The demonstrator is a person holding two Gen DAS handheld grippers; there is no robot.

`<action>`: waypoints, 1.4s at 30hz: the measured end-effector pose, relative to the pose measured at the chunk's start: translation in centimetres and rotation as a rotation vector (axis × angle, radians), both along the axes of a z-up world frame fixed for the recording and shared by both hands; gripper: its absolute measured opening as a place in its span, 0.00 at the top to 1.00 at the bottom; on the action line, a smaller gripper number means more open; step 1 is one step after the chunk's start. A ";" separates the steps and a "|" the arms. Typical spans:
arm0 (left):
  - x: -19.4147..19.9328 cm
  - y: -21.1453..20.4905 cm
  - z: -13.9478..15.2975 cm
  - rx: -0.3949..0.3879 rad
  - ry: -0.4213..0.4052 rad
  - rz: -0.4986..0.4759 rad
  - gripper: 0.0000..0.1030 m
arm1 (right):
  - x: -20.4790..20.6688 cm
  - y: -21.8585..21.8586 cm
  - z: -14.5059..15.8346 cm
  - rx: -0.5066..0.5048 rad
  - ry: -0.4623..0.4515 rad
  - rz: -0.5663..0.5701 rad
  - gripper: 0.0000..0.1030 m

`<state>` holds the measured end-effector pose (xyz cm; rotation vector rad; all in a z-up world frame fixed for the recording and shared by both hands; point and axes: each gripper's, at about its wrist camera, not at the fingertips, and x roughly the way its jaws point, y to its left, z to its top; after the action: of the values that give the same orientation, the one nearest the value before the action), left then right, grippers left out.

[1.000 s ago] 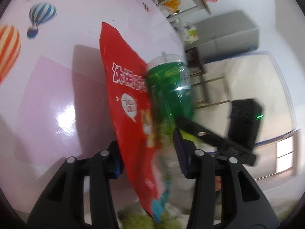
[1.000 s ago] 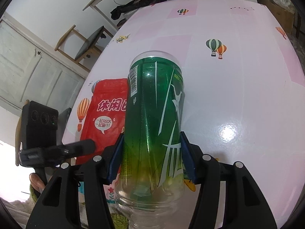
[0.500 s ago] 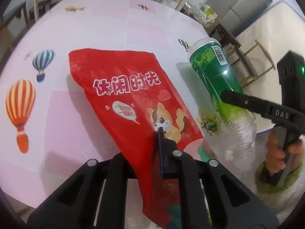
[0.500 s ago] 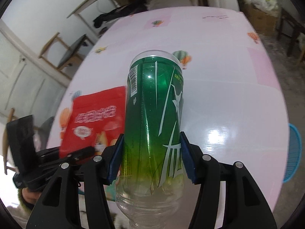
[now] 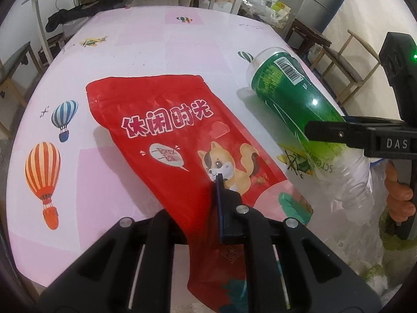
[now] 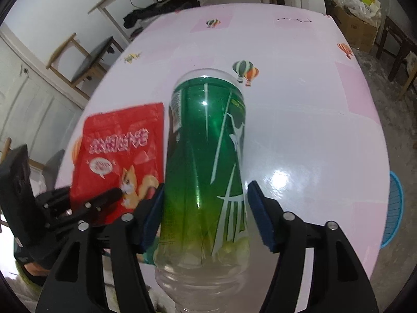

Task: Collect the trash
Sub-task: 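Lift the red snack bag with the left gripper while the right gripper holds the bottle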

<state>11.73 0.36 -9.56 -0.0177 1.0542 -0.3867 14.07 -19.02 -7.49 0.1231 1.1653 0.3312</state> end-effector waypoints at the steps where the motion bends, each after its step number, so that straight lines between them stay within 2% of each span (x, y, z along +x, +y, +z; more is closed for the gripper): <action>1: 0.0 0.1 0.0 0.004 -0.003 -0.006 0.92 | -0.1 0.0 0.0 -0.008 -0.002 0.001 0.39; 7: 0.1 -0.3 -0.1 0.026 -0.019 -0.030 0.92 | -0.6 -0.4 -0.8 -0.005 0.021 0.006 0.39; 9: 0.0 -0.4 -0.1 0.033 -0.028 -0.037 0.92 | -0.7 -0.5 -1.1 0.011 0.033 0.002 0.42; 20: -0.7 -0.9 0.4 0.070 -0.060 -0.068 0.92 | -0.7 -1.8 -1.0 0.021 0.010 -0.046 0.43; 42: -1.6 -0.5 1.0 0.061 -0.079 -0.080 0.93 | -1.4 -1.6 -0.5 0.022 0.003 -0.048 0.43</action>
<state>10.09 -0.11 -8.58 0.0937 0.9902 -0.4239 12.71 -20.62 -8.02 0.1711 1.1599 0.3017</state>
